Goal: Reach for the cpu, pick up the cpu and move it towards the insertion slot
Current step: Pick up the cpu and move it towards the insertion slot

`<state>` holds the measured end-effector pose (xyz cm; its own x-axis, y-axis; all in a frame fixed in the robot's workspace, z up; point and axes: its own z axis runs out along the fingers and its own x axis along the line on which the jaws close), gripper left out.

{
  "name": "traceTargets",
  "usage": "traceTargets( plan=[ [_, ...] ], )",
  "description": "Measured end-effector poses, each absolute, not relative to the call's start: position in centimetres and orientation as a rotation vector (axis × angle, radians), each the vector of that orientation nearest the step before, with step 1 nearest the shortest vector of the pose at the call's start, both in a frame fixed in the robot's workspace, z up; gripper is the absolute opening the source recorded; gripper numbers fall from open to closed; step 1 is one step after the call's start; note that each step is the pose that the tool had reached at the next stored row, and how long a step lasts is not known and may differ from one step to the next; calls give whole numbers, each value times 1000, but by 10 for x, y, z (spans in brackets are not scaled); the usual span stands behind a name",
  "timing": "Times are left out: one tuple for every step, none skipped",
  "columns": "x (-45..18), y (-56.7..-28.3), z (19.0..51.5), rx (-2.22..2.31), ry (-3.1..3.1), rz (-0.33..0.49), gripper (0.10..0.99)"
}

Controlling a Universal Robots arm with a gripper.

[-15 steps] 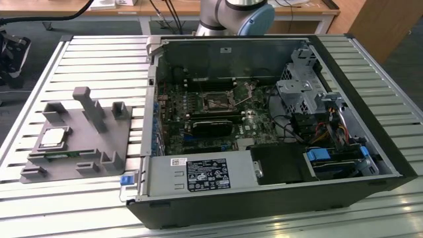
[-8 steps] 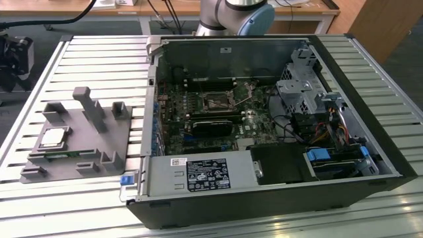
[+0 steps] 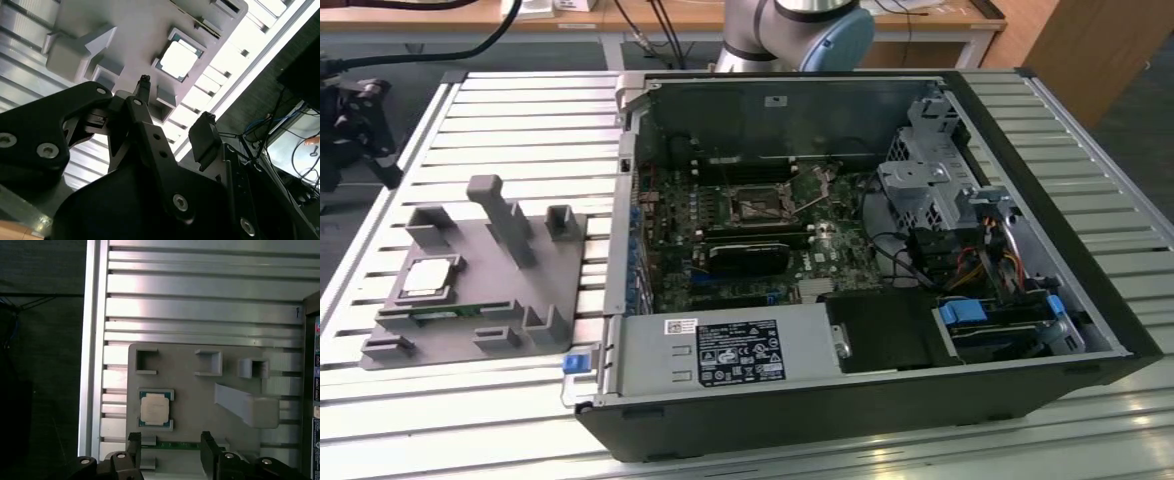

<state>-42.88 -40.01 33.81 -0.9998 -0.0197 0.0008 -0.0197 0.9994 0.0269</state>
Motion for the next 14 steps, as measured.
traceTargets(
  plan=[
    [-429,-400,337,31,-3140,-42,588],
    [-429,-400,336,31,-3140,-42,588],
    [-429,-400,335,31,-3140,-42,588],
    [-429,-400,334,31,-3140,-42,588],
    [-429,-400,333,31,-3140,-42,588],
    [-429,-400,332,31,-3140,-41,588],
    [-429,-400,331,31,-3140,-41,588],
    [-429,-400,330,31,-3140,-41,588],
    [-429,-400,329,31,-3140,-41,588],
    [-429,-400,328,31,-3140,-40,588],
    [-429,-400,327,31,-3140,-40,588],
    [-429,-400,327,31,-3140,-40,588],
    [-429,-400,326,31,-3140,-39,588],
    [-429,-400,325,31,-3140,-38,588]
  ],
)
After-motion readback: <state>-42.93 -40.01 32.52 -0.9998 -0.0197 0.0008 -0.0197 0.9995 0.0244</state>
